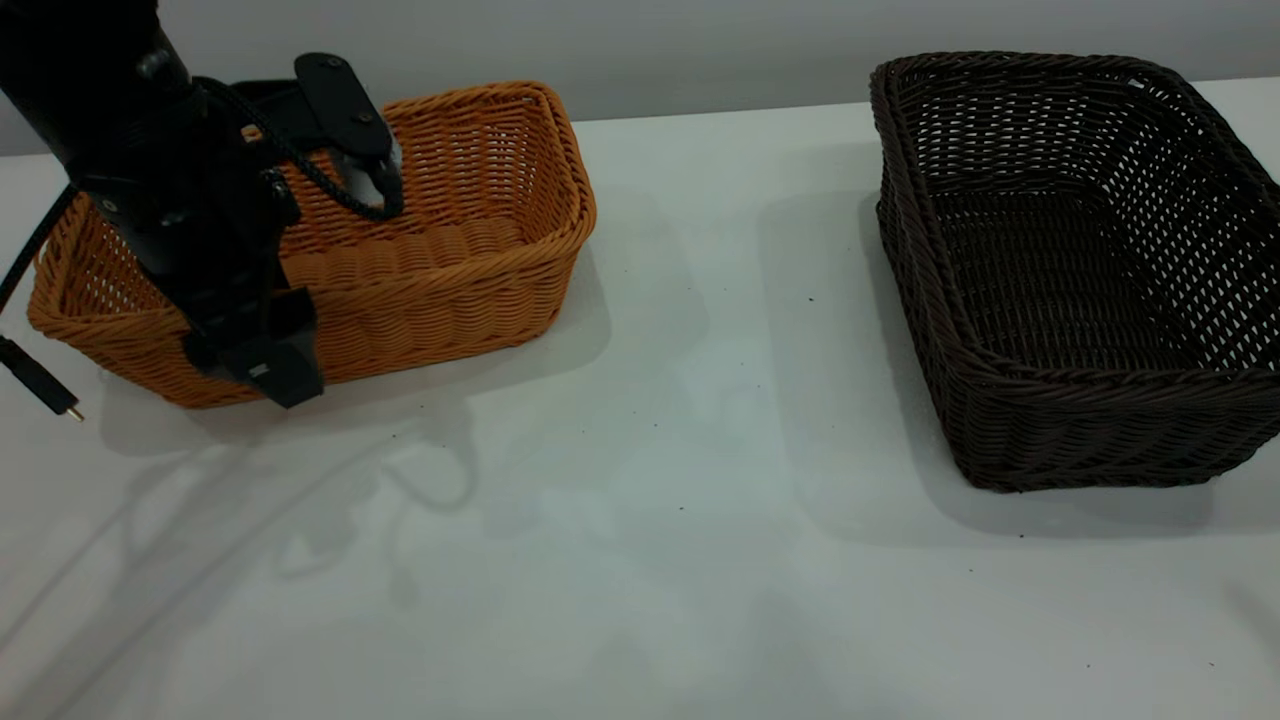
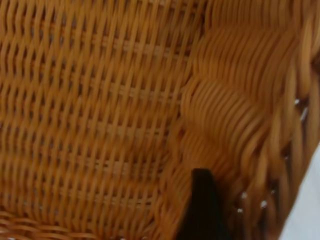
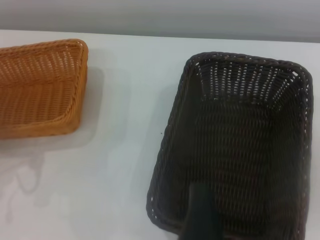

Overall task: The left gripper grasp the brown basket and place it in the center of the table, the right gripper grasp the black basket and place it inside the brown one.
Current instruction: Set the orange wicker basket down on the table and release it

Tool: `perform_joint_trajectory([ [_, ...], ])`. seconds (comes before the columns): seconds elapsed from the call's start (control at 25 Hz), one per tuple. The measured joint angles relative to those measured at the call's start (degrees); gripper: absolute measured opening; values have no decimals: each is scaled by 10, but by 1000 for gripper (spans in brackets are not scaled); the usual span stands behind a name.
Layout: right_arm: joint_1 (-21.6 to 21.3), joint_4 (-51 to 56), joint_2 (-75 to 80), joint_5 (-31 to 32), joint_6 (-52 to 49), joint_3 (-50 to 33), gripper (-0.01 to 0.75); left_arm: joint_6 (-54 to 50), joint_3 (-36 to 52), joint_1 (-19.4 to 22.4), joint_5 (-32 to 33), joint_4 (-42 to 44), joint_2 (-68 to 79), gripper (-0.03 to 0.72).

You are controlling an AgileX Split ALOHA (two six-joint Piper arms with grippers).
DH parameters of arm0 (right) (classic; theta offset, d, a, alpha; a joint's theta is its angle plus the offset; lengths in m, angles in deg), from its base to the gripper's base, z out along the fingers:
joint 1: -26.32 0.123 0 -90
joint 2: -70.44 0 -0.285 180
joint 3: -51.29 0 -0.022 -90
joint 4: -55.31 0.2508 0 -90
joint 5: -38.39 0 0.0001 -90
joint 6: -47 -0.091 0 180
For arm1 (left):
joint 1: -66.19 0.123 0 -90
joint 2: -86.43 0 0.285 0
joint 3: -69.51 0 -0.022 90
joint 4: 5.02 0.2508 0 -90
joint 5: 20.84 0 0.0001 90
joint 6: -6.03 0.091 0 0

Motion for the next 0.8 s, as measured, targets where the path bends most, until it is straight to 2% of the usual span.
perform_joint_trajectory([
  [0.08, 0, 0, 0, 1, 0, 0, 509, 0, 0, 0, -1, 0, 3, 360],
  [0.2, 0, 1, 0, 1, 0, 0, 509, 2, 0, 0, 0, 0, 11, 162],
  [0.24, 0, 1, 0, 1, 0, 0, 509, 6, -1, 0, -2, 5, 12, 127],
  [0.52, 0, 1, 0, 1, 1, 0, 509, 47, -1, -9, 17, -2, 12, 113],
  [0.8, 0, 3, 0, 0, 0, 0, 509, 138, 0, -60, 27, -6, 12, 113],
])
